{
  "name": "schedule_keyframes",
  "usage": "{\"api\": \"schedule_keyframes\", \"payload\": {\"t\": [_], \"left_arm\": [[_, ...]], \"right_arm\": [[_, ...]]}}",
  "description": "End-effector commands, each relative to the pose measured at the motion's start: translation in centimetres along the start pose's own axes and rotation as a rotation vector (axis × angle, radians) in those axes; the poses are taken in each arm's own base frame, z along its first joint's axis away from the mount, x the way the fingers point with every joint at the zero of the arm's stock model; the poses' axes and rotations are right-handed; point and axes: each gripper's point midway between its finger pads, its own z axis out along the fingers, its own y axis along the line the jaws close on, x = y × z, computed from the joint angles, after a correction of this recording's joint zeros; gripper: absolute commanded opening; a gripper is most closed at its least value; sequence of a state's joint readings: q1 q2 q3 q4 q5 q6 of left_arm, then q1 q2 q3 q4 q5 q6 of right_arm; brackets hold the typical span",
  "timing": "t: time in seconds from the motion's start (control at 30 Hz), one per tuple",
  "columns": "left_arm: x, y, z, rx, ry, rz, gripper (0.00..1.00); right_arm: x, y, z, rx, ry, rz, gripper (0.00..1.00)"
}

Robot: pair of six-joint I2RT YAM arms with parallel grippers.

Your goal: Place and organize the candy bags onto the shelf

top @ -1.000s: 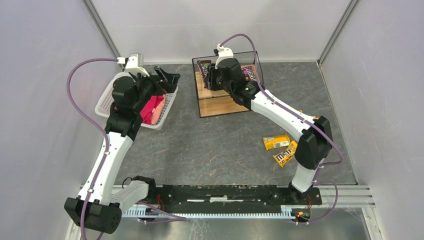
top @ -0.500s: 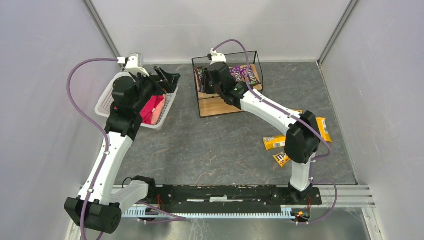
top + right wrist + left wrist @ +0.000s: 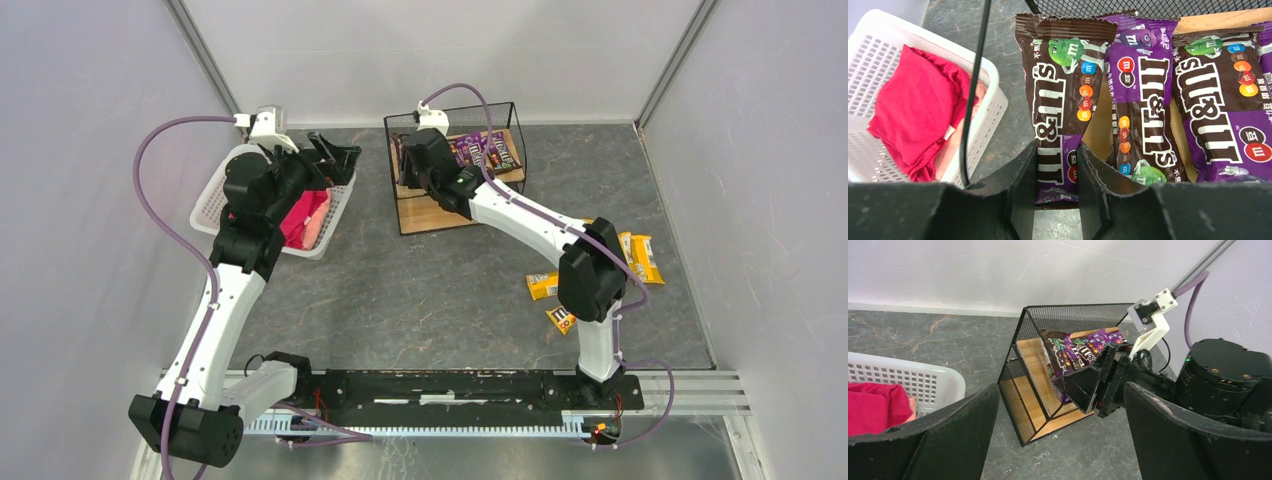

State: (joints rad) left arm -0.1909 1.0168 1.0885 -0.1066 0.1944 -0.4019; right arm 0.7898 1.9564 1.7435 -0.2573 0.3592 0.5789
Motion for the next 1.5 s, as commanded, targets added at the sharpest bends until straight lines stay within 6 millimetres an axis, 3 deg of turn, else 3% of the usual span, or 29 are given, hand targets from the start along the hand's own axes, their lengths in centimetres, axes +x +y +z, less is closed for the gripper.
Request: {"api": "schedule_keyframes", "payload": {"t": [0.0, 0.33, 0.53, 0.8, 0.93, 1.1, 1.23, 1.47], "left_arm": [[-0.8, -0.7, 0.1, 0.034, -0.03, -0.027, 1.0], [-0.7, -0.8, 0.2, 0.041, -0.027, -0.033, 1.0], [-0.6, -0.8, 0.2, 0.042, -0.025, -0.035, 1.0], [-0.5, -0.9, 0.3, 0.047, -0.021, -0.039, 1.0], [-0.4, -0.9, 0.3, 0.047, -0.019, -0.04, 1.0], [-0.4, -1.0, 0.4, 0.054, -0.018, -0.044, 1.0], [-0.2, -1.0, 0.5, 0.058, -0.012, -0.047, 1.0], [0.1, -0.9, 0.7, 0.059, -0.002, -0.057, 1.0]], "right_arm": [[-2.0, 0.4, 0.5, 0.024, -0.069, 0.018, 0.38], [-1.6, -0.1, 1.0, 0.06, -0.067, -0.027, 0.41], [-3.0, 0.7, 0.3, 0.039, -0.087, -0.031, 0.52], [-6.2, 1.5, -2.6, 0.01, -0.138, -0.03, 0.53], [-7.4, 0.3, -5.5, 0.049, -0.166, -0.099, 0.6], [-6.7, -3.6, -11.1, 0.092, -0.202, -0.248, 0.74], [-3.7, -8.0, -15.9, 0.09, -0.224, -0.356, 0.78], [7.4, -19.3, -19.8, 0.294, -0.052, -0.492, 0.88]]}}
